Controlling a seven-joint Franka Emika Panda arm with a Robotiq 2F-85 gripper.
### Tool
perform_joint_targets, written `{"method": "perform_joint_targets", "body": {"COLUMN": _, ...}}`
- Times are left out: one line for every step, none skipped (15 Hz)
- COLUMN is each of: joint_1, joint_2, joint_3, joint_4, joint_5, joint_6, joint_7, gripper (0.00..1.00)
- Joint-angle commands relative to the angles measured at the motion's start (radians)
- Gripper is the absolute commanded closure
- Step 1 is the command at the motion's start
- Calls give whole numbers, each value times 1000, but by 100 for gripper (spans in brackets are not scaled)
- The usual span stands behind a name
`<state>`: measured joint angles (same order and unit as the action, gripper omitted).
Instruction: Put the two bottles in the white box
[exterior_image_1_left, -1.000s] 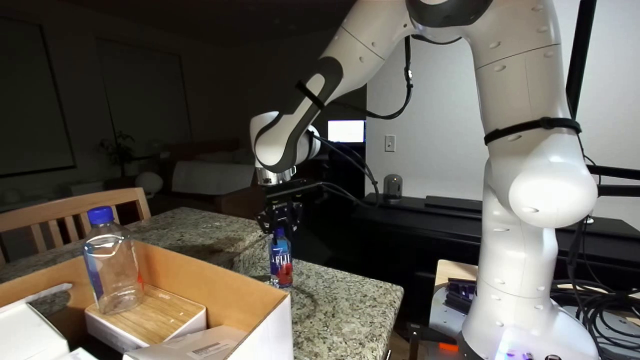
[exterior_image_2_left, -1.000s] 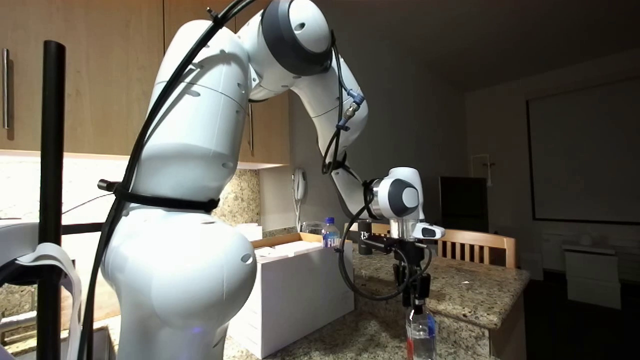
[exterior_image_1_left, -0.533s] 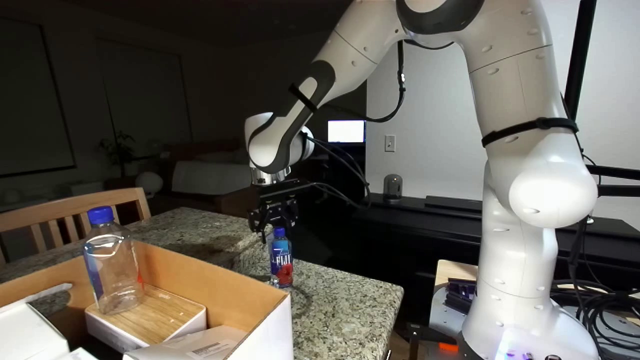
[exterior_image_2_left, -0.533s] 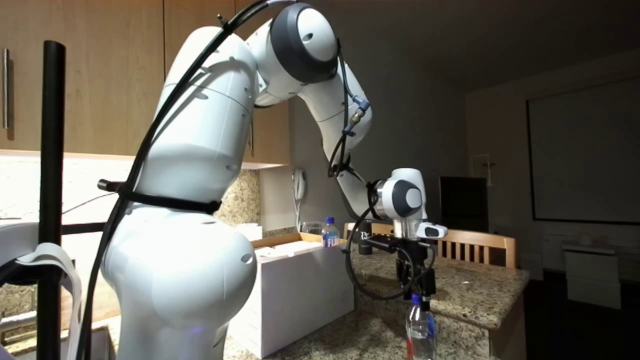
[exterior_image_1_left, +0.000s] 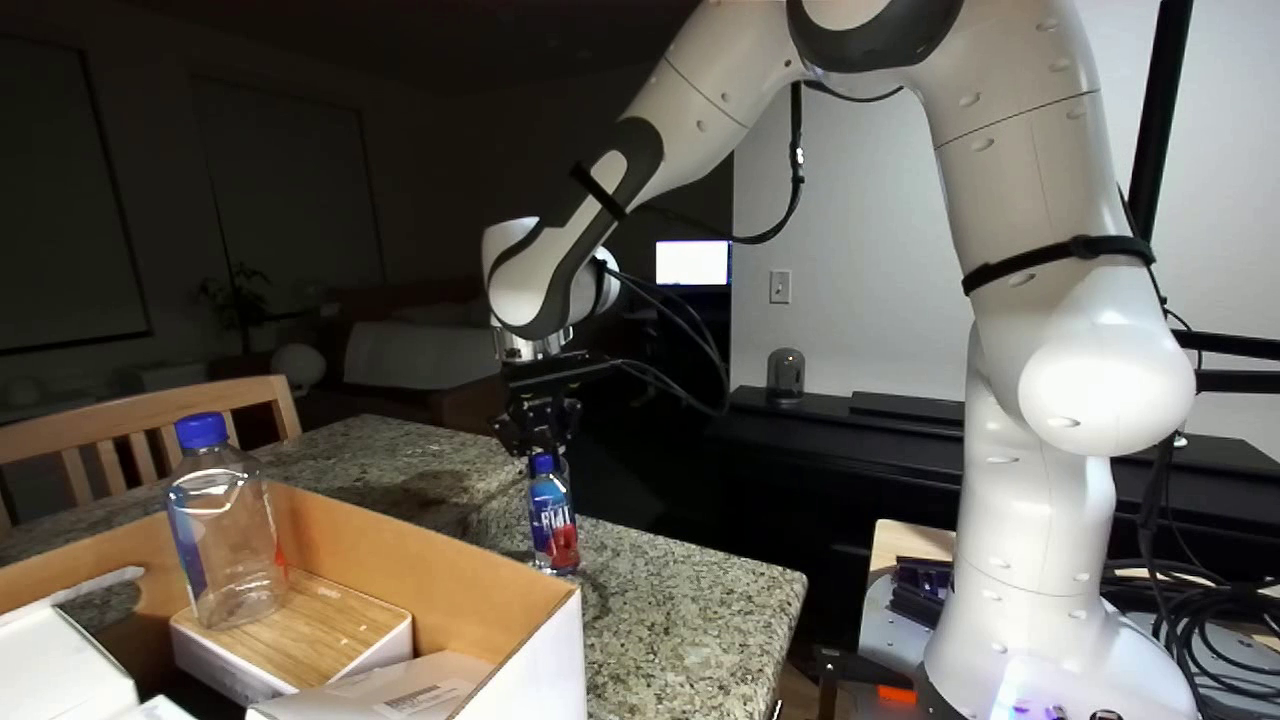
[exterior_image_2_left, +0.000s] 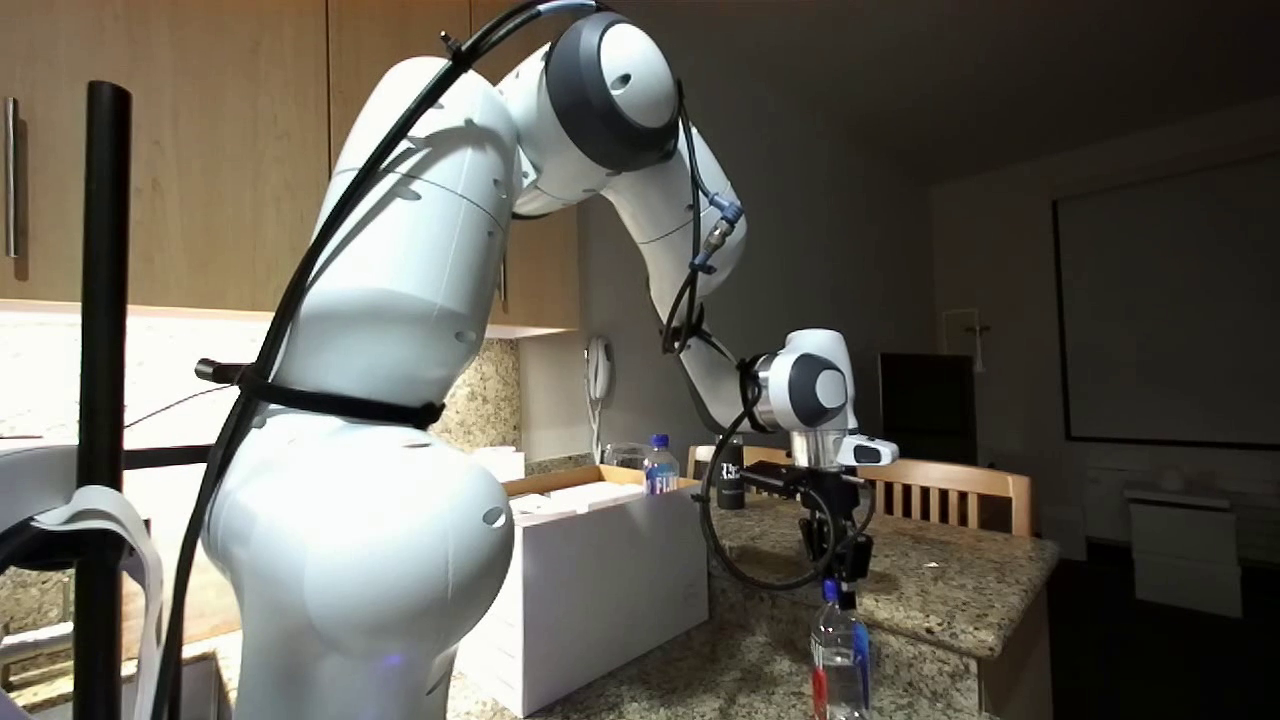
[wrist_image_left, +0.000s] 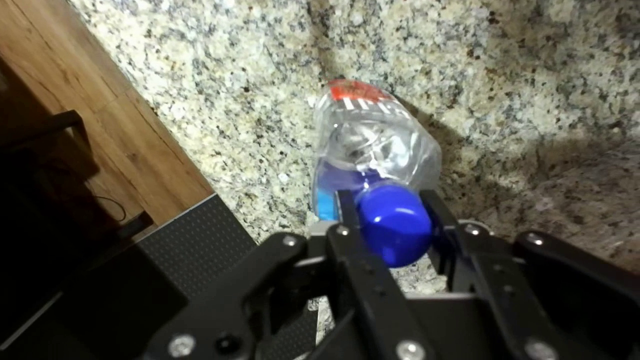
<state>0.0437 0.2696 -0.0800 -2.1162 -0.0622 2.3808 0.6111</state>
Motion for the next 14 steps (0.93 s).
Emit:
{"method": "perform_joint_targets", "body": {"joint_1": 4, "joint_2": -14, "joint_3": -5, "joint_4": -2, "joint_5": 3, "joint_6": -3, "joint_7": 0, "gripper": 85}}
{"method": "perform_joint_targets", "body": {"joint_1": 3, "joint_2": -14, "joint_3": -5, "joint_4": -4, "joint_5": 5, "joint_6": -4, "joint_7": -1, "gripper": 85}}
{"method": "perform_joint_targets", "body": {"joint_1": 4, "joint_2": -17, "joint_3": -6, "joint_4": -6, "joint_5": 3, "joint_6": -4, "joint_7": 1, "gripper": 85}}
{"method": "perform_joint_targets", "body": {"joint_1": 3, "joint_2": -20, "joint_3": -6, "joint_4": -9, "joint_5": 6, "joint_6": -4, "joint_7": -1, "gripper": 85}}
{"method": "perform_joint_targets", "body": {"joint_1": 3, "joint_2": -25, "joint_3": -6, "joint_4": -10, "joint_5": 6, "joint_6": -5, "joint_7": -2, "gripper": 85}}
{"method": "perform_joint_targets", "body": {"joint_1": 5, "joint_2": -36, "joint_3": -6, "joint_4": -8, "joint_5": 1, "joint_6": -15, "joint_7": 0, "gripper": 85}}
{"method": "perform_joint_targets", "body": {"joint_1": 8, "joint_2": -50, "joint_3": -7, "joint_4": -9, "joint_5": -5, "joint_6": -19, "joint_7": 4, "gripper": 85}}
{"method": "perform_joint_targets", "body": {"joint_1": 15, "joint_2": -79, "joint_3": -6, "joint_4": -8, "joint_5": -17, "joint_6": -36, "joint_7": 9, "gripper": 85}}
{"method": "perform_joint_targets", "body": {"joint_1": 18, "joint_2": -99, "joint_3": -4, "joint_4": -3, "joint_5": -22, "joint_6": -54, "joint_7": 11, "gripper": 85}}
{"method": "perform_joint_targets", "body": {"joint_1": 24, "joint_2": -123, "joint_3": -4, "joint_4": 3, "joint_5": -34, "joint_6": -67, "joint_7": 23, "gripper": 85}}
{"method": "perform_joint_targets", "body": {"joint_1": 30, "joint_2": -158, "joint_3": 0, "joint_4": 12, "joint_5": -45, "joint_6": -92, "joint_7": 35, "gripper": 85}}
{"method": "perform_joint_targets", "body": {"joint_1": 32, "joint_2": -185, "joint_3": 5, "joint_4": 25, "joint_5": -54, "joint_6": -116, "joint_7": 37, "gripper": 85}}
{"method": "perform_joint_targets", "body": {"joint_1": 38, "joint_2": -222, "joint_3": 14, "joint_4": 39, "joint_5": -66, "joint_6": -150, "joint_7": 48, "gripper": 85}}
{"method": "perform_joint_targets", "body": {"joint_1": 37, "joint_2": -249, "joint_3": 27, "joint_4": 63, "joint_5": -60, "joint_6": -191, "joint_7": 43, "gripper": 85}}
